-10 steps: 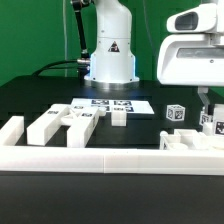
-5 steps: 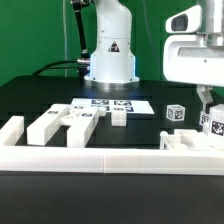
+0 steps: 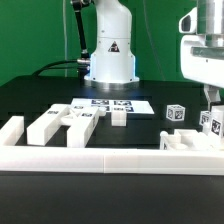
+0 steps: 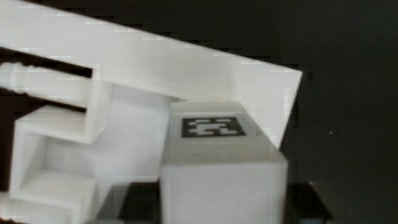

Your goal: Assemble chair

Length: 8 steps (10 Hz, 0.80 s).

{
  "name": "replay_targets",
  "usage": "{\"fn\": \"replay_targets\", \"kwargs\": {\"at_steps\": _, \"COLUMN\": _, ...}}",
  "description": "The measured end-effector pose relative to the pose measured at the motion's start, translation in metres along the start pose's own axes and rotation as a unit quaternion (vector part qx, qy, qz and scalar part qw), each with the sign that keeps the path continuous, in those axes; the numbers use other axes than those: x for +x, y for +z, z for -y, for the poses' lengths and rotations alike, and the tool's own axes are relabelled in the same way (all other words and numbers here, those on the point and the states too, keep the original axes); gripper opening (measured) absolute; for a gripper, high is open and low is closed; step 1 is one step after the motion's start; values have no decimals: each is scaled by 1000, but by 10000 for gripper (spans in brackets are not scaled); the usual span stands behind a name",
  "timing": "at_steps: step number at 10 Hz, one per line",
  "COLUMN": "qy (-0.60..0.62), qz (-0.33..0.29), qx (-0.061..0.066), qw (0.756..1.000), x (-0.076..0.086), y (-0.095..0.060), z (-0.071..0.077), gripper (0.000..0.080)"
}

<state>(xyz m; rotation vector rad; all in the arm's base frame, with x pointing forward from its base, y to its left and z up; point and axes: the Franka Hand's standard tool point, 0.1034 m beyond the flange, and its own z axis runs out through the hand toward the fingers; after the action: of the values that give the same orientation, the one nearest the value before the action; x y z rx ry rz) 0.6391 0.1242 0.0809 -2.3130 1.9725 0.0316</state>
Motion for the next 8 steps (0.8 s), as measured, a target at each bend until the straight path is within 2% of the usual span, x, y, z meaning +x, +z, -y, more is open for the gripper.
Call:
{"fn": "replay_targets", "kwargs": {"at_steps": 2, "qy": -25, "qz": 0, "qx": 0, "qw": 1000, "x": 0, "y": 0, "z": 0, "gripper": 291}}
{"fn": "replay_targets", "kwargs": {"at_steps": 4, "qy": -90, "qz": -2, "qx": 2, "qw": 996, "x": -1, "y": -2, "z": 1, "gripper": 611}}
{"fn": "replay_targets", "kwargs": {"at_steps": 6, "qy": -178, "qz": -2, "qx": 1, "qw": 984, "x": -6, "y": -2, "z": 1, "gripper": 638}}
{"fn": "replay_targets", "kwargs": {"at_steps": 8, "qy": -282, "qz": -2, "qx": 0, "qw": 959, "x": -7, "y": -2, "z": 1, "gripper": 646}}
